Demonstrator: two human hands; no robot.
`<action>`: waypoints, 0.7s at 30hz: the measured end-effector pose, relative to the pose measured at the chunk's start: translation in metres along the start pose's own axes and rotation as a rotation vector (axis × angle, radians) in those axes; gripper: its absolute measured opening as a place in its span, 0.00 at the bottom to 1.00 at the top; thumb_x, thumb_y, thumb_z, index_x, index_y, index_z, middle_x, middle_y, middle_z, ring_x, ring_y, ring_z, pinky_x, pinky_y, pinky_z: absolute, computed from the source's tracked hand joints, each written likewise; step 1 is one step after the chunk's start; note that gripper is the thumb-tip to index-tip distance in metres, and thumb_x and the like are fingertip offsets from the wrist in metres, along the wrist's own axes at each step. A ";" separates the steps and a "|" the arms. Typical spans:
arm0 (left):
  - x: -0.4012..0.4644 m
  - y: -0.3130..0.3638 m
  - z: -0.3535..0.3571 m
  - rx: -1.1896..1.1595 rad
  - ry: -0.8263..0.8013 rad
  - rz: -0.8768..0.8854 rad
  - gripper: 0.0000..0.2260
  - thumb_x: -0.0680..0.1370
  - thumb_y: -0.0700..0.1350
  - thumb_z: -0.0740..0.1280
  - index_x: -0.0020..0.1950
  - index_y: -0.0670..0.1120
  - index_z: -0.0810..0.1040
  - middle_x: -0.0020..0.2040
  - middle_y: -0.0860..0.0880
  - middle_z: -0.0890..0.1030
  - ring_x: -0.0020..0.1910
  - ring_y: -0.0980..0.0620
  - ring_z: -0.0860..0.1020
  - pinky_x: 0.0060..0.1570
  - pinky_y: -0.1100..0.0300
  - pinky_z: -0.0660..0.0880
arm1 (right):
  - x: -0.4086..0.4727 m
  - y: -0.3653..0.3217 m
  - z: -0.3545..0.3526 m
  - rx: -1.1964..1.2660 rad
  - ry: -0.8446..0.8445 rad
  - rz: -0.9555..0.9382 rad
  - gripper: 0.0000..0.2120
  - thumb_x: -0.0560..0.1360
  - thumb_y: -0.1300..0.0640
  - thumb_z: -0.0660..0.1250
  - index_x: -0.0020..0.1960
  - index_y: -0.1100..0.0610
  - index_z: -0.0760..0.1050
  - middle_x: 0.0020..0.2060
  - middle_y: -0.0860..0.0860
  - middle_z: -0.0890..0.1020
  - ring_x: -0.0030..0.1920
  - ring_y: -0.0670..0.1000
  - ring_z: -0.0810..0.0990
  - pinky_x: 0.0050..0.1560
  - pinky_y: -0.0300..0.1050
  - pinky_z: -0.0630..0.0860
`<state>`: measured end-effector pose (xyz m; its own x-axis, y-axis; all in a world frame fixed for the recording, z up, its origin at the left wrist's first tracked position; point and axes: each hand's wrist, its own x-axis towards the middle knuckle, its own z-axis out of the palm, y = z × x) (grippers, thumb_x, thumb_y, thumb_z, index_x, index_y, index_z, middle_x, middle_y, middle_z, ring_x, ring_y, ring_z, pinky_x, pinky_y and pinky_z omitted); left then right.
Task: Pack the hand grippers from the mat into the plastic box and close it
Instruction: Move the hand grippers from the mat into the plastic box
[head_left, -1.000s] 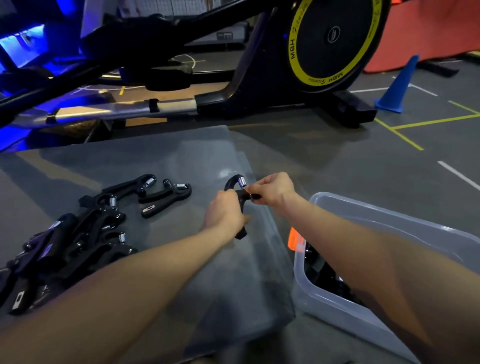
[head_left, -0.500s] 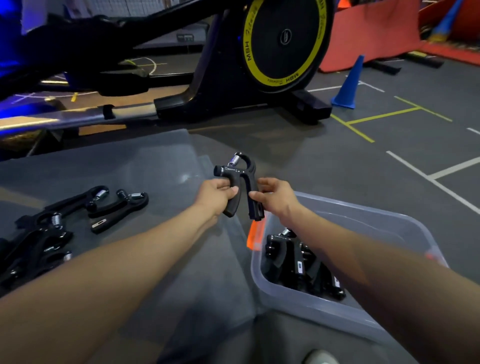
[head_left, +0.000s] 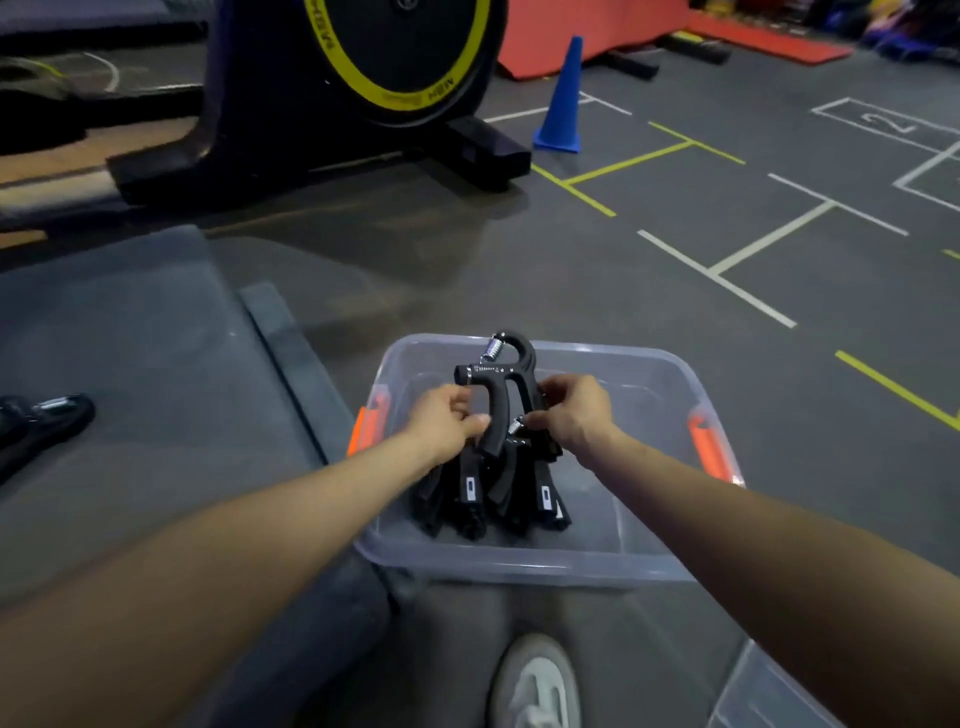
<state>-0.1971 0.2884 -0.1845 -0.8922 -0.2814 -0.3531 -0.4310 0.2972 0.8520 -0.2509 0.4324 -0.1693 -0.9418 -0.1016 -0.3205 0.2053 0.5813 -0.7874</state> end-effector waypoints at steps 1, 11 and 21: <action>0.003 -0.005 0.006 0.107 0.012 0.005 0.21 0.74 0.40 0.70 0.65 0.38 0.72 0.60 0.43 0.77 0.59 0.46 0.76 0.65 0.56 0.70 | 0.003 0.010 -0.004 -0.020 0.010 0.035 0.15 0.64 0.68 0.75 0.50 0.60 0.80 0.40 0.53 0.81 0.40 0.52 0.79 0.40 0.42 0.76; 0.025 -0.044 0.021 0.836 -0.195 0.111 0.43 0.67 0.47 0.77 0.76 0.47 0.56 0.77 0.50 0.56 0.75 0.47 0.58 0.73 0.53 0.60 | 0.025 0.060 0.014 -0.181 -0.009 0.223 0.11 0.64 0.68 0.73 0.45 0.58 0.80 0.35 0.54 0.81 0.37 0.55 0.82 0.40 0.47 0.82; 0.034 -0.064 0.017 0.856 -0.270 0.075 0.44 0.67 0.51 0.75 0.76 0.45 0.55 0.78 0.48 0.52 0.77 0.48 0.53 0.74 0.54 0.57 | 0.029 0.069 0.037 -0.220 -0.018 0.274 0.11 0.66 0.67 0.73 0.49 0.61 0.80 0.36 0.56 0.80 0.38 0.55 0.81 0.38 0.46 0.79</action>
<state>-0.2021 0.2757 -0.2575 -0.8768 -0.0418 -0.4791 -0.2268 0.9144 0.3353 -0.2540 0.4399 -0.2516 -0.8543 0.0688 -0.5152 0.3853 0.7490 -0.5389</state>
